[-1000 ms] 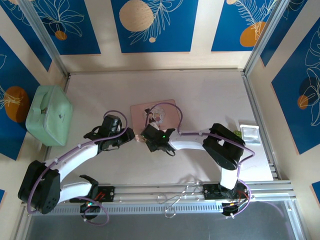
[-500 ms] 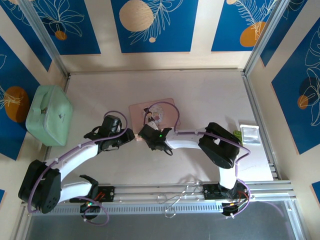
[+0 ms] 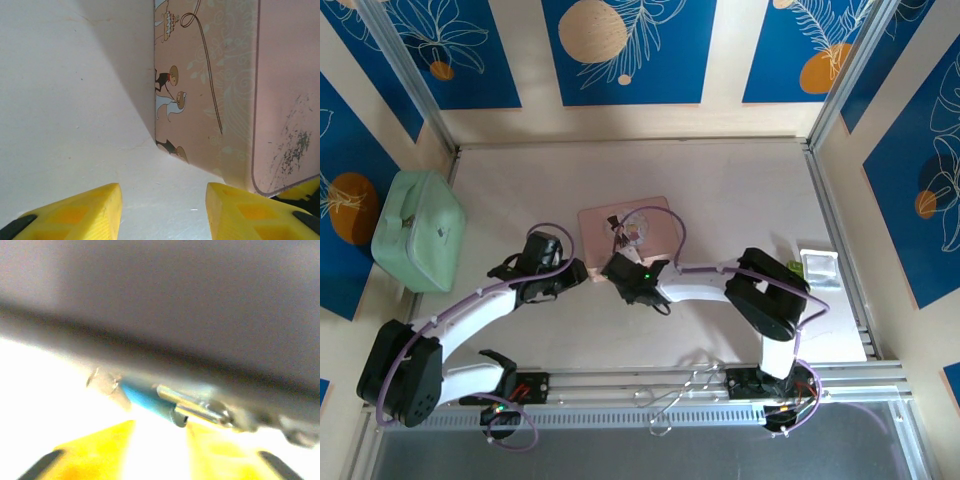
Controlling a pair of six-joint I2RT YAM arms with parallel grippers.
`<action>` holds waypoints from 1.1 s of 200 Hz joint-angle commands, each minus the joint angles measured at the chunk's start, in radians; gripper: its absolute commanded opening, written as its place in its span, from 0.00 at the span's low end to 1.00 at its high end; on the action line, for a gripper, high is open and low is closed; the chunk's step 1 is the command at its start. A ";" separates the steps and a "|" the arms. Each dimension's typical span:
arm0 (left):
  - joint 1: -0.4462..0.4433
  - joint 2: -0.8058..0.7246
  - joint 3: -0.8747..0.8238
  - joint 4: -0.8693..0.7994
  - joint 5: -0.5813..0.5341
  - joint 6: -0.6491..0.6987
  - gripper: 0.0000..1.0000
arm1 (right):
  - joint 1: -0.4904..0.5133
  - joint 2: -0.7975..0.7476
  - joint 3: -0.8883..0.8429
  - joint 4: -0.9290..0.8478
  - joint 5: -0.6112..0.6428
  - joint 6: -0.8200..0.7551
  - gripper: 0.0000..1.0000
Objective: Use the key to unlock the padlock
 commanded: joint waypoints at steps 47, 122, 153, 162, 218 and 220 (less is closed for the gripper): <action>0.021 0.002 -0.007 -0.002 0.022 0.013 0.48 | -0.028 -0.134 -0.128 0.253 -0.041 -0.034 0.67; 0.023 0.011 -0.006 0.000 0.023 0.013 0.48 | -0.054 -0.031 -0.052 0.227 -0.035 -0.035 0.59; 0.023 0.017 -0.005 0.006 0.024 0.012 0.48 | -0.053 0.001 -0.032 0.223 -0.040 -0.031 0.59; 0.023 0.018 -0.004 0.007 0.026 0.013 0.48 | -0.054 0.008 -0.028 0.222 -0.037 -0.034 0.58; 0.023 0.019 0.000 0.002 0.026 0.015 0.48 | -0.061 0.042 -0.001 0.201 -0.029 -0.029 0.47; 0.023 0.019 0.000 0.000 0.025 0.015 0.48 | -0.062 0.044 -0.001 0.201 -0.029 -0.030 0.46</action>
